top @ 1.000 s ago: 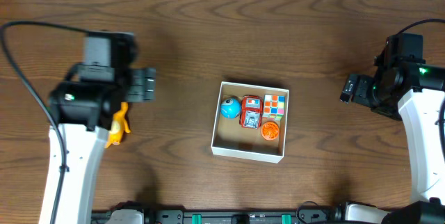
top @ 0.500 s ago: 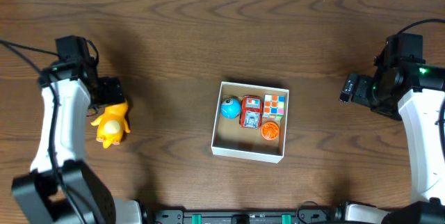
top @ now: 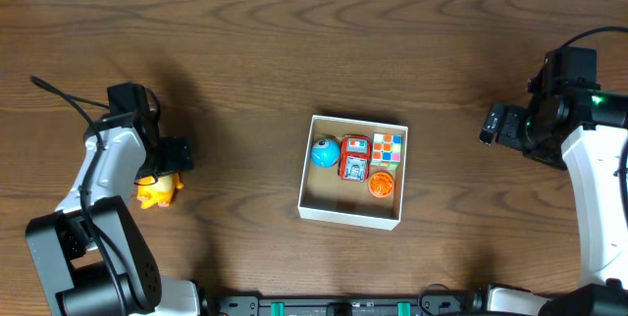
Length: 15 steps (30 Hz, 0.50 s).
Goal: Pack container
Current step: 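Move the left gripper to the orange duck figure and grasp it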
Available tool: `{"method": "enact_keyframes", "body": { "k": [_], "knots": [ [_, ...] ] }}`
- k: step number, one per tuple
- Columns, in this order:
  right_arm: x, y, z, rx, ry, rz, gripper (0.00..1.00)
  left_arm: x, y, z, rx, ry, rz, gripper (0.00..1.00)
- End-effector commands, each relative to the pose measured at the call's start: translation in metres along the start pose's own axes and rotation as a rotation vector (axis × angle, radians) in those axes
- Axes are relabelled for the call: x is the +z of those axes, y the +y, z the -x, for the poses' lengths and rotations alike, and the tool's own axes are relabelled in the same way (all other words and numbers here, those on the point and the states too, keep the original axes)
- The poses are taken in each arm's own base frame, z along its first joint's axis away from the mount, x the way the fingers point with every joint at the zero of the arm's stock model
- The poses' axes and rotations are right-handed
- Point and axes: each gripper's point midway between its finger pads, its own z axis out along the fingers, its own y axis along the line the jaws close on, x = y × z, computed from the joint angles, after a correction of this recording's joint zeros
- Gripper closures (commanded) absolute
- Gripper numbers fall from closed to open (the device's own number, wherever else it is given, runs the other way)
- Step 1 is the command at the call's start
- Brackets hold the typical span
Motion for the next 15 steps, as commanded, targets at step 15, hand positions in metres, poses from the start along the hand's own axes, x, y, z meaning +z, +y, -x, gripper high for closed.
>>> {"method": "enact_keyframes", "body": {
  "k": [15],
  "knots": [
    [0.0033,-0.0013,-0.0019,-0.009,0.014,-0.001,0.01,0.0051,0.0003,-0.0081,0.002,0.027,0.000,0.46]
  ]
}}
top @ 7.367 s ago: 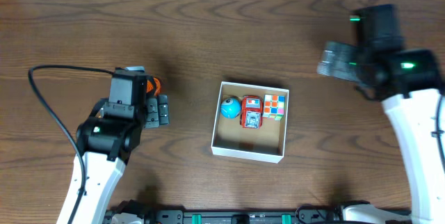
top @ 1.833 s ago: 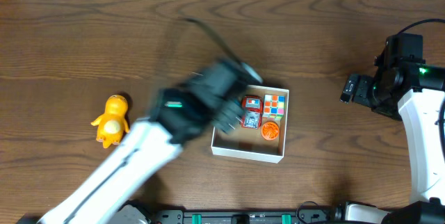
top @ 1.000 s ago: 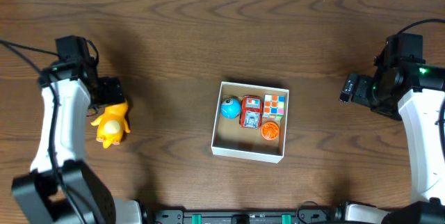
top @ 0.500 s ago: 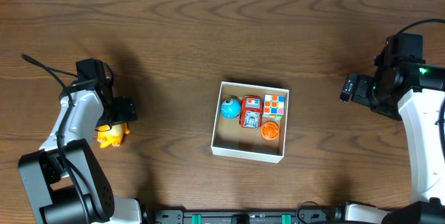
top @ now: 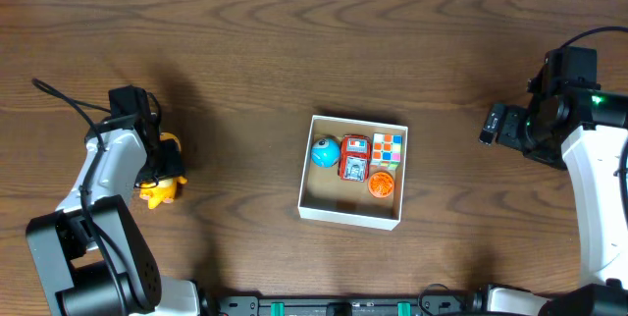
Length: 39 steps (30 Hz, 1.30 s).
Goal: Pack container
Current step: 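Move the left gripper to the orange duck figure and grasp it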
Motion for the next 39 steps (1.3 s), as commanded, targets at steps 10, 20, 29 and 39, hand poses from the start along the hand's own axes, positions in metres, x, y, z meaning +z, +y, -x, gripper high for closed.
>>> {"method": "enact_keyframes", "body": {
  "k": [10,20,29,39],
  "knots": [
    [0.003,0.000,-0.001,-0.009,0.012,0.004,0.01,-0.024,-0.023,0.019,0.009,-0.082,-0.136,0.66],
    [0.000,0.047,-0.014,-0.159,0.062,0.236,0.72,-0.144,-0.113,0.016,0.341,-0.395,-0.400,0.81],
    [0.020,0.095,-0.041,-0.299,0.168,0.250,0.99,-0.202,-0.205,-0.048,0.879,-0.563,-0.508,0.85],
    [0.077,0.133,-0.063,-0.408,0.305,0.231,0.99,-0.191,-0.259,-0.092,1.110,-0.505,-0.563,0.86]
  ]
}}
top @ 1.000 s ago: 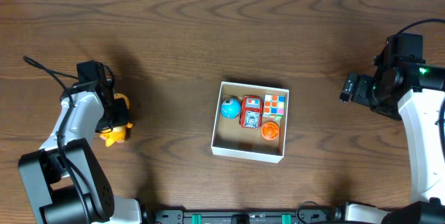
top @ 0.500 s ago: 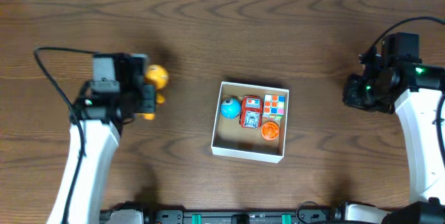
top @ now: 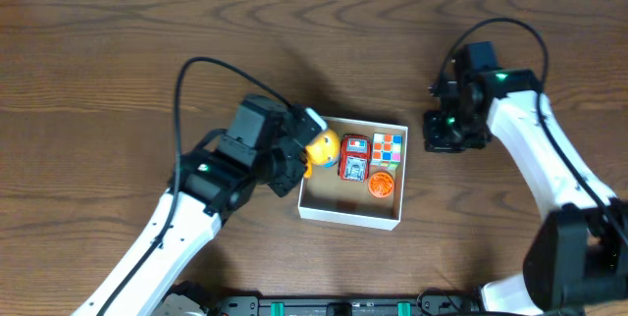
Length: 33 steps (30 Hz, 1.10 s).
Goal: Pack container
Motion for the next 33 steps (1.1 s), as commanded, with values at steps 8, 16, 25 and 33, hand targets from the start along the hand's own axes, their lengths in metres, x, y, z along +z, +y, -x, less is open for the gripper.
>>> {"method": "enact_keyframes", "body": {
  "k": [8,16,25,33],
  "knots": [
    [0.052,0.031,0.014,-0.023,0.059,0.143,0.99,0.028,-0.030,0.004,0.094,0.047,-0.084,0.86],
    [0.054,0.040,0.030,-0.043,0.000,0.194,0.99,0.036,-0.040,0.005,0.119,0.054,-0.103,0.86],
    [0.053,0.043,0.034,-0.053,-0.014,0.205,0.98,0.036,-0.041,0.006,0.122,0.052,-0.105,0.86],
    [0.052,0.047,0.034,-0.055,-0.016,0.231,0.98,0.037,-0.047,0.017,0.163,0.006,-0.109,0.90]
  ]
}}
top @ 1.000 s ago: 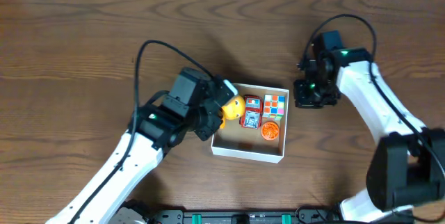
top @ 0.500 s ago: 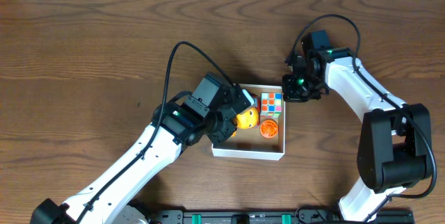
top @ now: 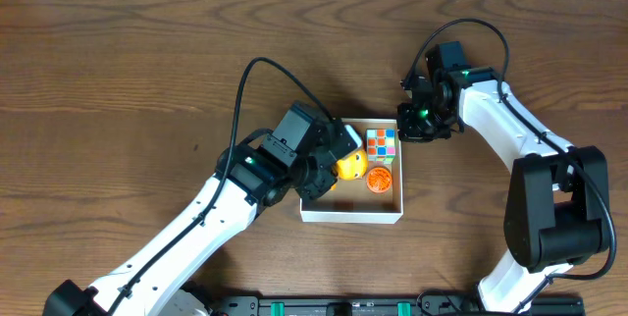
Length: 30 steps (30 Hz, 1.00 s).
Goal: Pack container
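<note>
The white open box (top: 350,215) sits at the table's middle. Inside it lie a colourful puzzle cube (top: 383,143) and an orange round toy (top: 380,180). My left gripper (top: 342,164) reaches in over the box's left half, shut on a yellow duck toy (top: 352,166) that hangs over the box's inside. The arm hides the box's left part. My right gripper (top: 411,128) is at the box's far right corner, right against the wall; whether its fingers are open or shut does not show.
The wooden table (top: 118,80) spreads wide on all sides of the box. My left arm's black cable (top: 245,80) loops up over the table left of the box.
My left gripper has moved right with the duck, from the box's left edge to over its inside. The right gripper has come left to the box's far right corner.
My left gripper stood beside the duck at the far left of the table, then was over it. Later it held the duck at the box's left edge, with the right arm swung in near the box. Now the duck is over the box's inside.
</note>
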Available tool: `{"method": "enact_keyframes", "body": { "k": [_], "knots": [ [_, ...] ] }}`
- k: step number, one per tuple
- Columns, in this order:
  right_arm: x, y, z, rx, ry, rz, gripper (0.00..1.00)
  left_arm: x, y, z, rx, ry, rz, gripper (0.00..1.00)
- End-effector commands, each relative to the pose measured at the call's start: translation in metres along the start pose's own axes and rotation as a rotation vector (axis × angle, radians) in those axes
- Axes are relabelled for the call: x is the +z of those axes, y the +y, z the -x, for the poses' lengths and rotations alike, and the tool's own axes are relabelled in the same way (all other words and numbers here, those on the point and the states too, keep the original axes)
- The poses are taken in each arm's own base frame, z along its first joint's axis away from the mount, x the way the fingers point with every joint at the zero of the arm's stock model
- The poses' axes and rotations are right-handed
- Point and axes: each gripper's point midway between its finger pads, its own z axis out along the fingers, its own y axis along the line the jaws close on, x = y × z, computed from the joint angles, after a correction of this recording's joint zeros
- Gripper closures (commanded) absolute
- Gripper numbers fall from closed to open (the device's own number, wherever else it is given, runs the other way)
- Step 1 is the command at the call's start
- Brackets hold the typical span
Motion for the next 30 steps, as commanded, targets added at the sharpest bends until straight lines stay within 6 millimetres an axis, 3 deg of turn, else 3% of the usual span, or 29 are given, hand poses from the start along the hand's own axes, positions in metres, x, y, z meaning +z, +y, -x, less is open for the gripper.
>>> {"method": "enact_keyframes", "body": {
  "k": [1,9,14,16,18,30],
  "knots": [
    [0.004,0.012,-0.004,-0.005,0.020,0.054,0.98,-0.001,-0.011,0.014,0.060,-0.041,-0.024,0.90],
    [0.004,0.008,-0.005,-0.002,0.022,0.033,0.97,0.001,-0.029,0.020,0.107,-0.054,-0.051,0.90],
    [0.001,-0.021,0.000,0.024,-0.001,-0.111,0.89,0.005,-0.031,0.013,0.104,-0.017,-0.062,0.90],
    [-0.004,-0.033,0.001,0.049,-0.010,-0.160,0.78,0.009,-0.032,0.007,0.100,0.009,-0.068,0.90],
    [-0.010,-0.044,0.003,0.070,-0.019,-0.190,0.68,0.015,-0.032,0.001,0.094,0.042,-0.077,0.90],
    [-0.074,-0.074,0.012,0.179,-0.124,-0.210,0.67,0.037,-0.035,-0.027,0.066,0.176,-0.110,0.88]
  ]
}}
